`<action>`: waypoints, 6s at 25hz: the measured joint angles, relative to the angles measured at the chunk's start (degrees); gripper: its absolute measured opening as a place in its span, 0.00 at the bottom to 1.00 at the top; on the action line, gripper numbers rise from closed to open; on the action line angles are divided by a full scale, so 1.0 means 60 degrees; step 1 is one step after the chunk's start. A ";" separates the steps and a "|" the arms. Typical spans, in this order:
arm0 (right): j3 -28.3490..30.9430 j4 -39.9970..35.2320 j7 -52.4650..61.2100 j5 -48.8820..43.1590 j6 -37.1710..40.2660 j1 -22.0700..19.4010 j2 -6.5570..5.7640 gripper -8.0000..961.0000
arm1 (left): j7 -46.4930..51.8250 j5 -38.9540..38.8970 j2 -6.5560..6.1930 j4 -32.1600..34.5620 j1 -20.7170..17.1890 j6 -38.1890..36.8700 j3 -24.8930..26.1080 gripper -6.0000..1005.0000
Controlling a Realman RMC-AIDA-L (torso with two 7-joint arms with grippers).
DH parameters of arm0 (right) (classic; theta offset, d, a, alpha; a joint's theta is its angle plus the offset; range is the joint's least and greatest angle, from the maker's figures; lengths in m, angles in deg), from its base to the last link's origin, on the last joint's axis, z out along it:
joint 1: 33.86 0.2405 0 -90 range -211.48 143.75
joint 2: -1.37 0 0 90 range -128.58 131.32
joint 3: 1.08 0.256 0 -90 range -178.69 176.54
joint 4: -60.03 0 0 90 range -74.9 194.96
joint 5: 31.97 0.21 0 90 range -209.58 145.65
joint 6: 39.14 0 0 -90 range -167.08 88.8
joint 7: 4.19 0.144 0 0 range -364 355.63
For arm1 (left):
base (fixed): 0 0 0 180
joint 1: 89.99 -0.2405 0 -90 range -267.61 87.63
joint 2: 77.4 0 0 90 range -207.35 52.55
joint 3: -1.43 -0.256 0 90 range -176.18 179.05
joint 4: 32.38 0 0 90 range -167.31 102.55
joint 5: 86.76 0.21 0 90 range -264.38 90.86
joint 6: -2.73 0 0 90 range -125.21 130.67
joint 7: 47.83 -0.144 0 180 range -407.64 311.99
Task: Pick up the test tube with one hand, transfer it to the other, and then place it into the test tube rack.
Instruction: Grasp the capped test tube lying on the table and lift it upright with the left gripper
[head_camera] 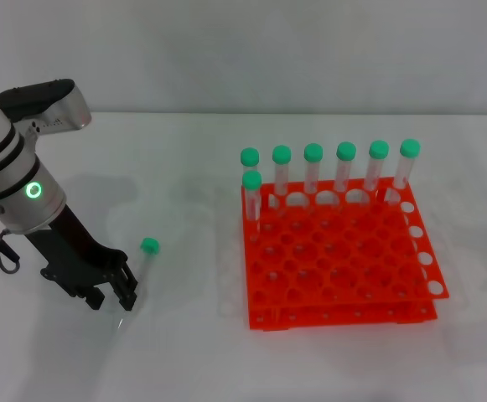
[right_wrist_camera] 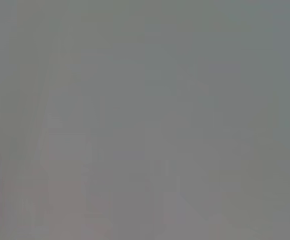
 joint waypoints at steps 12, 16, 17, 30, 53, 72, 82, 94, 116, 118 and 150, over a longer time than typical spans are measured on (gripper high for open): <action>-0.0053 0.0000 0.0014 -0.0056 0.0000 0.0016 0.0023 0.89 | 0.0130 0.0145 0.0078 0.0281 -0.0181 0.0895 0.0000 0.49; -0.0077 0.0000 0.0038 -0.0071 0.0001 0.0028 0.0029 0.89 | 0.0130 0.0143 0.0096 0.0288 -0.0195 0.0930 0.0000 0.49; -0.0076 0.0000 0.0038 -0.0072 0.0001 0.0027 0.0029 0.89 | 0.0130 0.0142 0.0096 0.0291 -0.0199 0.0931 0.0000 0.49; -0.0073 0.0028 0.0057 -0.0051 0.0001 0.0024 0.0030 0.89 | 0.0132 0.0558 0.0099 0.0370 -0.0117 0.1265 -0.0001 0.49; -0.0074 0.0001 0.0074 -0.0041 0.0001 0.0039 0.0045 0.89 | 0.0030 0.0620 0.0108 0.0376 0.0042 0.1715 0.0000 0.24; -0.0088 -0.0324 0.0343 -0.0091 0.0132 -0.0071 0.0025 0.89 | -0.3063 -0.4251 0.0074 -0.2640 -0.0760 0.0515 -0.0008 0.27; -0.0089 -0.0396 0.0446 -0.0104 0.0148 -0.0059 0.0012 0.89 | -0.2038 -0.1347 0.0184 -0.1734 0.0173 0.0298 -0.0016 0.29; -0.0027 -0.0283 0.0400 -0.0081 0.0151 -0.0167 0.0030 0.89 | -0.0491 0.0753 0.0379 -0.0509 0.0757 0.0759 -0.0015 0.32; -0.0042 -0.0276 0.0381 -0.0089 0.0017 -0.0092 0.0030 0.89 | -0.0266 0.1052 0.0459 -0.0237 0.0576 0.1051 -0.0015 0.60; -0.0050 -0.0267 0.0381 -0.0089 0.0015 -0.0092 0.0030 0.89 | -0.0265 0.1062 0.0466 -0.0235 0.0527 0.1086 -0.0015 0.62; -0.0088 -0.0277 0.0385 -0.0088 0.0015 0.0005 0.0030 0.89 | -0.0134 0.1428 0.0552 0.0100 0.0350 0.1861 0.0002 0.19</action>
